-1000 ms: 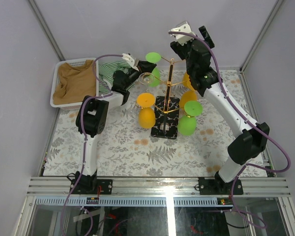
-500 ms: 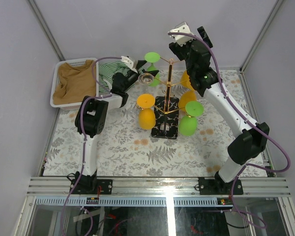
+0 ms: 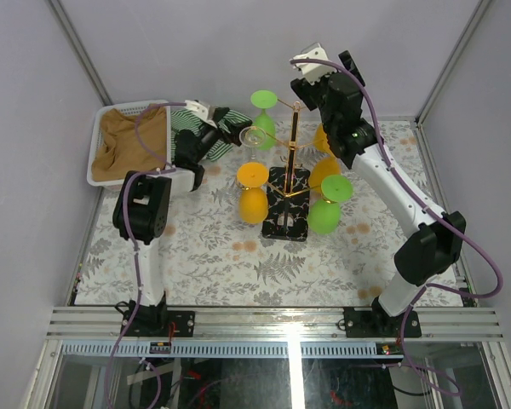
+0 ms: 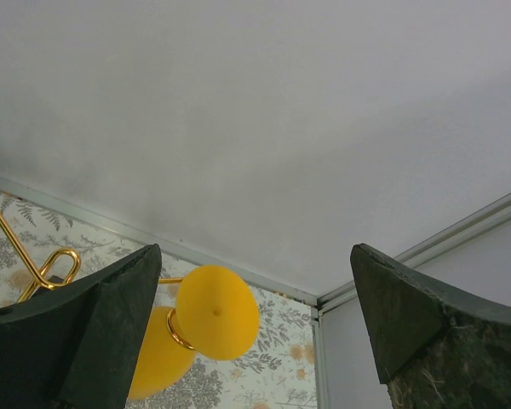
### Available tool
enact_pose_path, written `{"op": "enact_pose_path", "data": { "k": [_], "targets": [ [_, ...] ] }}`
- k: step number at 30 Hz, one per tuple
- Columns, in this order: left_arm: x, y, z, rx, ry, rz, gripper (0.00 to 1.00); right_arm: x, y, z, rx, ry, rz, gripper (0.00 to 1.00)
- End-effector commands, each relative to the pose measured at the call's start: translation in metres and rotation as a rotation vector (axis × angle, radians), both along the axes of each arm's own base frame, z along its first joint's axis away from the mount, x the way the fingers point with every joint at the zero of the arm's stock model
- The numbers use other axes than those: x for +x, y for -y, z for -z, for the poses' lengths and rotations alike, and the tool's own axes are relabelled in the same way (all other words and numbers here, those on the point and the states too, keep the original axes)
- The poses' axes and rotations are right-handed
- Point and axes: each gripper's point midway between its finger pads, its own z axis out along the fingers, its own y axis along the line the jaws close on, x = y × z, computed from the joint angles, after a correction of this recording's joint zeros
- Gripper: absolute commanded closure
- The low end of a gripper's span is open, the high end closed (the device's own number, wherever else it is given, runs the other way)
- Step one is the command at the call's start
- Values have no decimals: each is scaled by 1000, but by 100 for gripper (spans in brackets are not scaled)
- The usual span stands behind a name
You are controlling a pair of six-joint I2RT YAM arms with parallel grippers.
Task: Place the wine glass upside down on the wine glass rack
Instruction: Reset both arms
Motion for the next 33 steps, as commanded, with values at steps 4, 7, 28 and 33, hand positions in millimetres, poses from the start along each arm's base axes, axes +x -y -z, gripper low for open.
{"op": "enact_pose_path", "data": {
  "k": [4,7,28,33],
  "targets": [
    [-9,-46,-27,2,19,-129,0,-16,14,-29,67,51,28,1],
    [1,-77,-25,1,-92,-261,0,-15,17,-24,96,29,49,1],
    [-3,-153,-108,173,-313,-631,0,55,150,-29,488,-40,146,1],
    [-12,-161,-124,156,-290,-675,0,51,185,-21,482,-32,218,1]
  ]
}}
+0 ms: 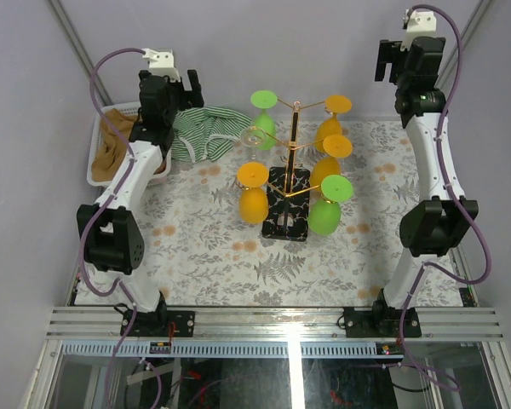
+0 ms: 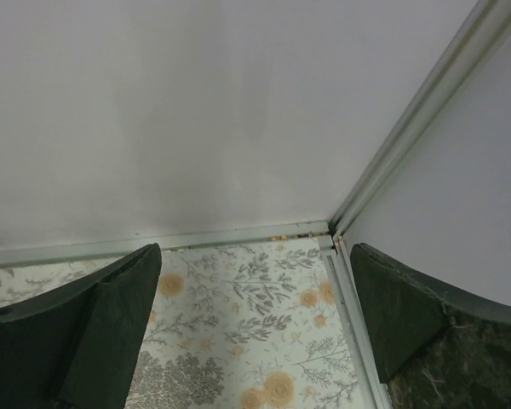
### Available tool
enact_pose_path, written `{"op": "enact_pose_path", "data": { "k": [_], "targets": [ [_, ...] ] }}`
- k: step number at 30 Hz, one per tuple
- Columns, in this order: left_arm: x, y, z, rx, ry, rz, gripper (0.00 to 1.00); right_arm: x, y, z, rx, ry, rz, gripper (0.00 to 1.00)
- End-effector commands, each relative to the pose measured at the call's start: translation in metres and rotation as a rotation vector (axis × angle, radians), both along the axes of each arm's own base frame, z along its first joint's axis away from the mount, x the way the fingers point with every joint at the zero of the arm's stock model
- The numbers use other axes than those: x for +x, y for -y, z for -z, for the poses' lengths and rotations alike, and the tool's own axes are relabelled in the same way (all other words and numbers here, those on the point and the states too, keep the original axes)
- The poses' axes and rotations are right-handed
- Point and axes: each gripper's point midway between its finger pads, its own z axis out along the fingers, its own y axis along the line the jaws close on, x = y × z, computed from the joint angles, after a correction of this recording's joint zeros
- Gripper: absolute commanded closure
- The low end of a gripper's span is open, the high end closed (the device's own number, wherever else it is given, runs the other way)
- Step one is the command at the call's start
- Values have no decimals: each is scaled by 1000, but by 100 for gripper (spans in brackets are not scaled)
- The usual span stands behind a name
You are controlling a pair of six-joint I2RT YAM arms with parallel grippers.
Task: Place the wine glass upside down on the wine glass rack
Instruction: Reset both arms
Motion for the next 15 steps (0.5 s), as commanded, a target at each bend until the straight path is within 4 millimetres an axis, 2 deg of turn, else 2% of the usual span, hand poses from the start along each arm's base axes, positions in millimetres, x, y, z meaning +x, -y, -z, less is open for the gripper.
{"op": "enact_pose_path", "data": {
  "k": [1,4,10,15],
  "targets": [
    [-13,-15,-27,22,54,-71,0,-13,8,-30,36,81,6,1],
    [-14,-15,-29,23,62,-70,0,-13,15,-31,31,87,17,1],
    [-17,-9,-39,13,101,-32,0,-13,18,-33,14,99,17,1],
    [-18,-11,-39,1,98,-45,0,-8,19,-33,9,111,12,1]
  ]
}}
